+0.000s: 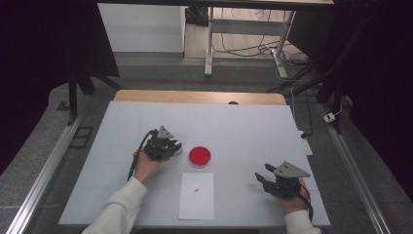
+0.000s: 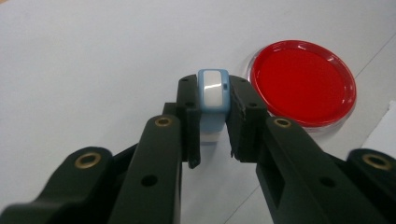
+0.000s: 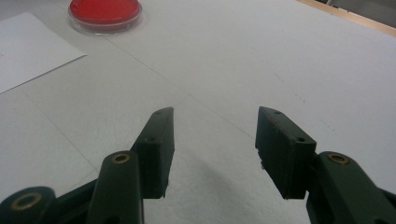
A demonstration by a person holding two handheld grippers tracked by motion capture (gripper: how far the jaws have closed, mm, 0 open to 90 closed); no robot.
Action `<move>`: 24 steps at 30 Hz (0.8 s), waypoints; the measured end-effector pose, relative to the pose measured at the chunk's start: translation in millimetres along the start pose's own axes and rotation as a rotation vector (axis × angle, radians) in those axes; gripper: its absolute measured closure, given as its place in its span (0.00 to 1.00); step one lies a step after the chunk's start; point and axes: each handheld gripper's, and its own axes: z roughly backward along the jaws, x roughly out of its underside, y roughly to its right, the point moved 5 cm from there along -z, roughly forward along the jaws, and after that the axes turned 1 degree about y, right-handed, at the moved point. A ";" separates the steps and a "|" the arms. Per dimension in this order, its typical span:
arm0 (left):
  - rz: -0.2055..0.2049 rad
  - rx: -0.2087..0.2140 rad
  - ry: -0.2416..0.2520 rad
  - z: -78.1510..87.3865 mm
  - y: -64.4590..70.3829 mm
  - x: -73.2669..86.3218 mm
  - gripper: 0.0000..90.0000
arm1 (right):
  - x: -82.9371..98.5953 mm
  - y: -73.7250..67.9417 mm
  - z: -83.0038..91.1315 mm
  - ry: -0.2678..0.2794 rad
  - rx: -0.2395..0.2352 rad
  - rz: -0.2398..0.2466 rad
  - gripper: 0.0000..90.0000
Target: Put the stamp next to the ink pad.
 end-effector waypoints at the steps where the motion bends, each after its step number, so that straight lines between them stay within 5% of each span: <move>1: 0.003 0.002 0.000 -0.7 0.2 0.1 0.84 | 0.1 0.0 0.0 0.000 0.000 0.000 0.52; 14: 0.003 0.002 0.008 -2.5 0.2 -0.5 0.83 | 0.4 0.7 0.3 -0.001 0.004 0.000 0.52; 24: 0.032 -0.016 0.045 2.3 -2.0 -3.1 0.49 | 0.3 1.1 0.5 0.001 0.003 0.003 0.52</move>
